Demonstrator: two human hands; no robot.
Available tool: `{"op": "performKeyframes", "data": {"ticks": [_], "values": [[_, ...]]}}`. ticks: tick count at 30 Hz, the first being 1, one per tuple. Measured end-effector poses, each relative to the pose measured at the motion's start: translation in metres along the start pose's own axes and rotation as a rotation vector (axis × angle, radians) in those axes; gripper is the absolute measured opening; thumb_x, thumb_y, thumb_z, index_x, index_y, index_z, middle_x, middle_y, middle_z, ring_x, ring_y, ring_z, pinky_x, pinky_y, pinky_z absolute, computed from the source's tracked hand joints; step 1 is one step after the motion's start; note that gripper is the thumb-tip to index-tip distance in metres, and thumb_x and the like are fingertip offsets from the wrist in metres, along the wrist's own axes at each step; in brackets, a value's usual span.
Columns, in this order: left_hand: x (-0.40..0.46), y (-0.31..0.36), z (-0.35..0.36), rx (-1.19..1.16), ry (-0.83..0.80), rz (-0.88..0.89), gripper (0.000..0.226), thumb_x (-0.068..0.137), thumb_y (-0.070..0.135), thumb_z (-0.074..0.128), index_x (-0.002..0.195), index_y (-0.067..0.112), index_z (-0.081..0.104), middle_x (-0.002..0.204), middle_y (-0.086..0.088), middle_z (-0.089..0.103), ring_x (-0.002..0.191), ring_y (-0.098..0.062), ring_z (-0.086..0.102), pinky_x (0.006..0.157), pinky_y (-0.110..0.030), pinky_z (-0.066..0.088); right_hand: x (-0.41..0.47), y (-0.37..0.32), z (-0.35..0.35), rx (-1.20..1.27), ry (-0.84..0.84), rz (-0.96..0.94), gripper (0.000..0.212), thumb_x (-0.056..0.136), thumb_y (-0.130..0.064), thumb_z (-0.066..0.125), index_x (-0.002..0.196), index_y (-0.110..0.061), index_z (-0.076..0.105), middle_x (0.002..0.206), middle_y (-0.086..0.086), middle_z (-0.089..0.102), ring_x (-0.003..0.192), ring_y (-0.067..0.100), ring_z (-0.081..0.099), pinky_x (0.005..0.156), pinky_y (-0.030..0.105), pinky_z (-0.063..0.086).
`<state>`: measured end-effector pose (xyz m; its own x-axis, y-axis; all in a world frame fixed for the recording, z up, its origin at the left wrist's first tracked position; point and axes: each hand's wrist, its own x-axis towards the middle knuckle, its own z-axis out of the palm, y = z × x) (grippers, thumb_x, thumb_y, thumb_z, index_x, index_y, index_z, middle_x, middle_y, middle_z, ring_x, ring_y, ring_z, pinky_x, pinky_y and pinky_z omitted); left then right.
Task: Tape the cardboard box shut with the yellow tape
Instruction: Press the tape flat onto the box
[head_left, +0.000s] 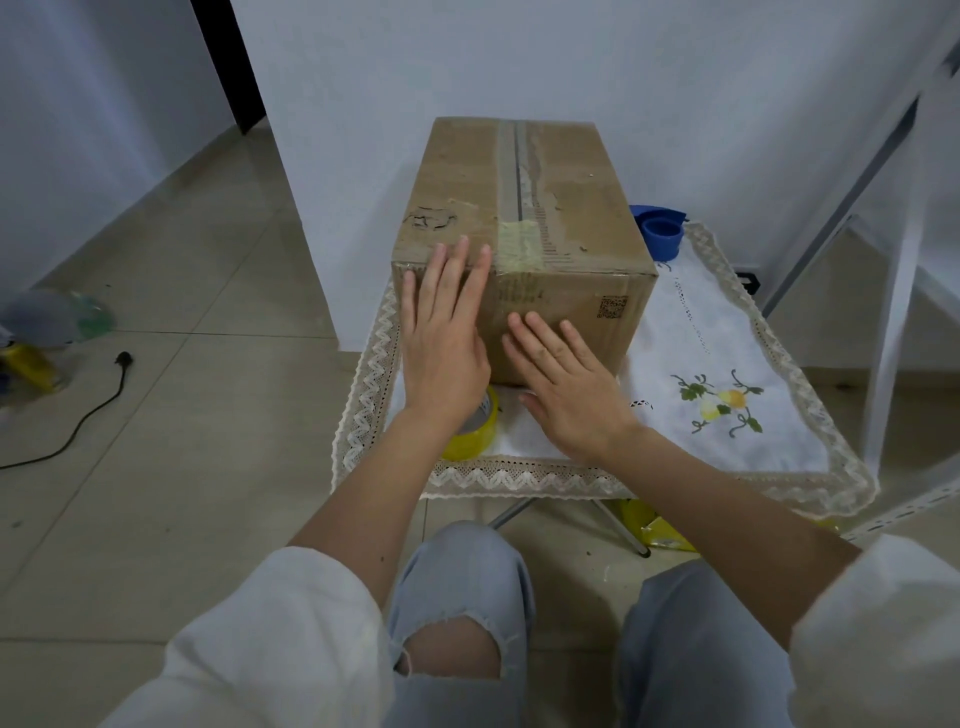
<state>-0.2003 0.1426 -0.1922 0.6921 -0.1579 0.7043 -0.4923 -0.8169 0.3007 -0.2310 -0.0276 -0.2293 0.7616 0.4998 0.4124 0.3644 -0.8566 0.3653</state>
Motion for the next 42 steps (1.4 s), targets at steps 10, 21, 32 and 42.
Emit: {"op": "performKeyframes", "data": {"ticks": [10,21,32,42], "values": [[0.001,0.002,-0.006,-0.060,0.031,-0.051,0.081,0.080,0.008,0.065,0.151,0.022,0.028,0.161,-0.005,0.022,0.149,-0.020,0.017,0.122,-0.044,0.010,-0.001,0.006,-0.035,0.437,0.310,0.137,0.028,0.093,-0.030,0.057,0.114,-0.013,0.066,0.110,0.007,0.066,0.104,0.027,0.060,0.084,0.043,0.050],[0.017,0.002,-0.002,-0.006,0.041,-0.258,0.072,0.074,0.067,0.064,0.136,0.034,0.050,0.153,-0.010,0.035,0.144,-0.031,0.023,0.104,-0.056,0.034,0.048,0.031,-0.044,0.231,0.337,0.556,0.061,0.081,-0.065,0.054,0.126,-0.023,0.055,0.135,0.002,0.053,0.133,0.023,0.041,0.115,0.051,0.012],[0.016,-0.009,0.007,0.074,0.076,-0.180,0.078,0.070,0.066,0.067,0.136,0.030,0.049,0.145,-0.009,0.045,0.136,-0.035,0.033,0.097,-0.052,0.037,0.046,0.032,-0.028,0.221,0.399,0.539,0.075,0.073,-0.074,0.058,0.126,-0.022,0.056,0.130,0.002,0.056,0.126,0.021,0.046,0.109,0.045,0.023],[0.014,-0.013,0.001,0.186,-0.047,-0.147,0.111,0.047,0.045,0.090,0.142,0.032,0.035,0.149,-0.010,0.038,0.139,-0.035,0.029,0.099,-0.054,0.040,0.046,0.031,-0.032,0.176,0.237,0.524,0.105,0.045,-0.066,0.079,0.133,-0.022,0.043,0.137,0.006,0.048,0.132,0.026,0.038,0.112,0.052,0.016]]}}
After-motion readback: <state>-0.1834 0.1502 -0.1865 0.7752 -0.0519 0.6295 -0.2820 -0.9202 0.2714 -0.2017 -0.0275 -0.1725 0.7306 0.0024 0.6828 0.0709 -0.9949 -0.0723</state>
